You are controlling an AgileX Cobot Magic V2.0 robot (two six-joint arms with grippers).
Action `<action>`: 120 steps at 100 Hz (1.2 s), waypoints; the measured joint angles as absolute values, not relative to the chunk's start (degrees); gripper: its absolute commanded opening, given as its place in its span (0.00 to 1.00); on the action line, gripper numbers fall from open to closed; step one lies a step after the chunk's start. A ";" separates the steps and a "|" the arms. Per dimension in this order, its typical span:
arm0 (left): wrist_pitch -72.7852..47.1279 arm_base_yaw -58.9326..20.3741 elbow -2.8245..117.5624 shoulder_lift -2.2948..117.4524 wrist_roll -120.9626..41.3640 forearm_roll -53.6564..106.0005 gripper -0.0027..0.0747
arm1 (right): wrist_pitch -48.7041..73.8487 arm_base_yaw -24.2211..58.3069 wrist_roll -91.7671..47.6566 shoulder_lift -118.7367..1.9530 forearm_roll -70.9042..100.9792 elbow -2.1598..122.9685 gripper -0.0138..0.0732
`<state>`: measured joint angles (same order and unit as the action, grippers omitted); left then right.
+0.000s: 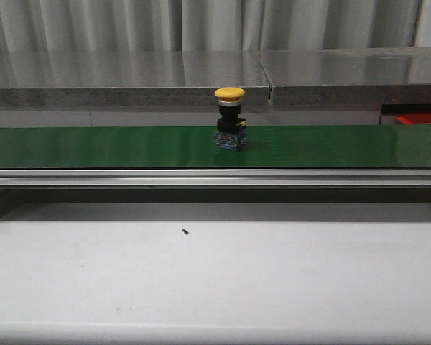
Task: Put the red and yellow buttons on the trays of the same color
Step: 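Carry the red-capped button into the red tray and release it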
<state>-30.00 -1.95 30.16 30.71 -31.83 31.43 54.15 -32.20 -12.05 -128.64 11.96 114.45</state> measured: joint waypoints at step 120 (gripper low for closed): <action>-30.00 -1.95 30.16 30.71 -31.83 31.43 0.01 | 58.78 -30.21 -17.27 -125.63 17.45 120.73 0.90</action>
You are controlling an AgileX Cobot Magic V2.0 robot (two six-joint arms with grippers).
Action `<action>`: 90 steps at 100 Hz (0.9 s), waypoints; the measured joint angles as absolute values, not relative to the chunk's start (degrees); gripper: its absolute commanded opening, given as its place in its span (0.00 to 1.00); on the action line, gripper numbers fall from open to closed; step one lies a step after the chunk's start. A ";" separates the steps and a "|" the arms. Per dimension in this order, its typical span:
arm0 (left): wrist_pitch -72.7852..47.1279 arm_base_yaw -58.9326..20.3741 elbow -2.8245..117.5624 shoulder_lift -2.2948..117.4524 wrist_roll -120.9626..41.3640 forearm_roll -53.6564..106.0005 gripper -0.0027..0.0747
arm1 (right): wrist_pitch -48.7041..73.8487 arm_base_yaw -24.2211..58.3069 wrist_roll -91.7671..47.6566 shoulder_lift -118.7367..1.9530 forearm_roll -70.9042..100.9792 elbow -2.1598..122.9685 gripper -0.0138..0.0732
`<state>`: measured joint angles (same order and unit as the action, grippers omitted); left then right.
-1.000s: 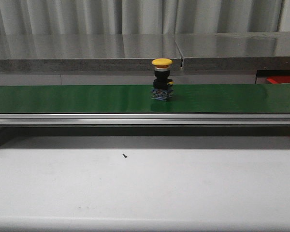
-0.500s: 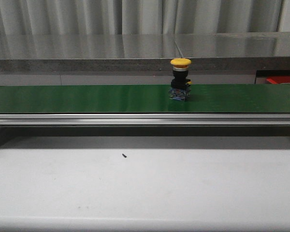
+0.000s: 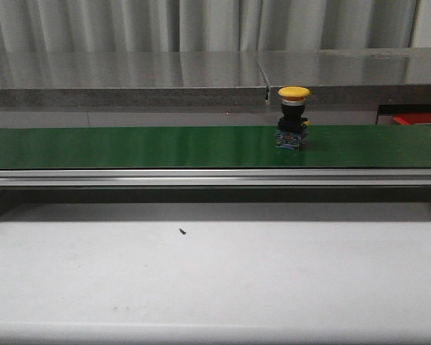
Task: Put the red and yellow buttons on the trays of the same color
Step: 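Carry the red-capped button into the red tray and release it, then grasp the yellow-capped button at the belt end with the right gripper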
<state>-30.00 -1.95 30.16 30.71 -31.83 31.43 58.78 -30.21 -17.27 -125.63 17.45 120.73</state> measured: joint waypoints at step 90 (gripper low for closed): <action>-30.00 -1.95 30.16 30.71 -31.83 31.43 0.01 | 49.48 -7.09 -28.32 -86.17 20.62 71.35 0.90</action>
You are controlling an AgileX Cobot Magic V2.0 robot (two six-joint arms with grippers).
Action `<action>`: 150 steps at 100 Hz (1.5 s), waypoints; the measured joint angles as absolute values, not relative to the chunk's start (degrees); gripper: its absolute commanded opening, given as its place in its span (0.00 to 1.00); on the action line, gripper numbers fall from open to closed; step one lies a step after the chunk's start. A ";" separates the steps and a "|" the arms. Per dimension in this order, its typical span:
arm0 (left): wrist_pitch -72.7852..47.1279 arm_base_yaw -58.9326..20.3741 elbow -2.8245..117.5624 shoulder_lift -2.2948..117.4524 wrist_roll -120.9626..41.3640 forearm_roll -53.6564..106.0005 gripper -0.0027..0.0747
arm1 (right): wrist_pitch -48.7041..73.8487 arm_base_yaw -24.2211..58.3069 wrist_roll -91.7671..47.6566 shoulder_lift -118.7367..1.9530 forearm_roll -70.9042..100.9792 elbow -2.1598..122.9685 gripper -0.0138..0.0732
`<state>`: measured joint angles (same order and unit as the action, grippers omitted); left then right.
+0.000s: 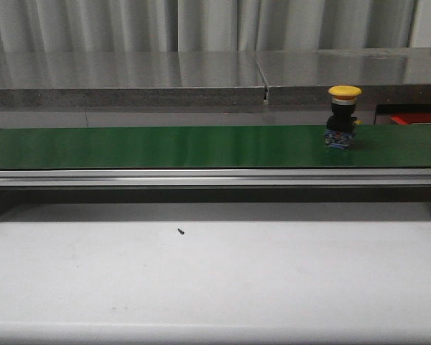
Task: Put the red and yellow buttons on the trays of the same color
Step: 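Grasp the yellow-capped button at the belt end with the right gripper, then place the yellow-capped button into the yellow tray and withdraw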
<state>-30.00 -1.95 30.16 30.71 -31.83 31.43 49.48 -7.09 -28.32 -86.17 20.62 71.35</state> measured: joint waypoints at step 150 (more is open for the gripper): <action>-30.00 -1.95 30.16 30.71 -31.83 31.43 0.01 | 56.26 -28.25 -21.01 -93.21 20.63 85.28 0.20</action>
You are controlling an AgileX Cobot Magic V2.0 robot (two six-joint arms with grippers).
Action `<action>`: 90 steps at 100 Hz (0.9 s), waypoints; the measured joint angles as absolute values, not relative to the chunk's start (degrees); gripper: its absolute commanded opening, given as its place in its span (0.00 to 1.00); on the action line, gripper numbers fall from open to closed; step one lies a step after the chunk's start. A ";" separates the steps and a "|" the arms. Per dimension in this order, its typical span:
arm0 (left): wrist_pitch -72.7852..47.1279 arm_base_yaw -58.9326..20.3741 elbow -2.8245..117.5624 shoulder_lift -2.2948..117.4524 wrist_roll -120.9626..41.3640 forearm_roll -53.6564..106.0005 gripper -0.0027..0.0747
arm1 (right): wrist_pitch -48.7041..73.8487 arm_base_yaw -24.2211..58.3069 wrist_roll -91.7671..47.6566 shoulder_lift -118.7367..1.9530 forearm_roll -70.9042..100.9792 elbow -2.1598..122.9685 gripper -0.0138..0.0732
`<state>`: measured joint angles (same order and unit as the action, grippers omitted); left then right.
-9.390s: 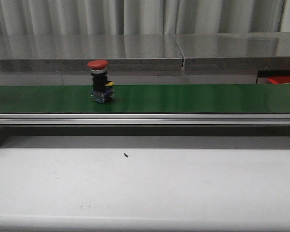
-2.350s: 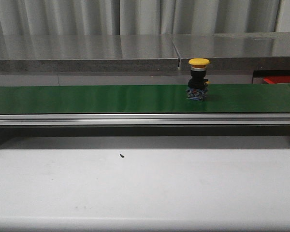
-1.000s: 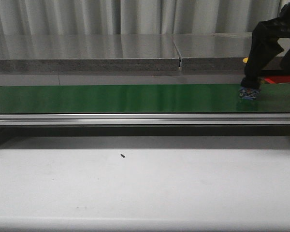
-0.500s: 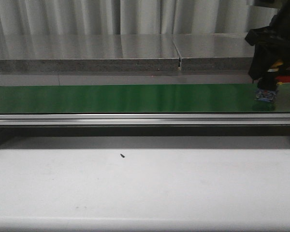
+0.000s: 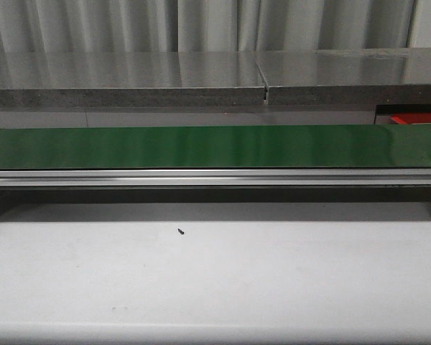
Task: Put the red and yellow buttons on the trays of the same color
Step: 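Place the yellow-capped button into the yellow tray and withdraw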
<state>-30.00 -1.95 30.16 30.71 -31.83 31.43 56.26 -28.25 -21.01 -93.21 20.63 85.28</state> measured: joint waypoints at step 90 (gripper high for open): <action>-30.00 -1.95 30.16 30.71 -31.83 31.43 0.01 | 44.63 -38.58 -17.72 -111.58 20.72 79.22 0.20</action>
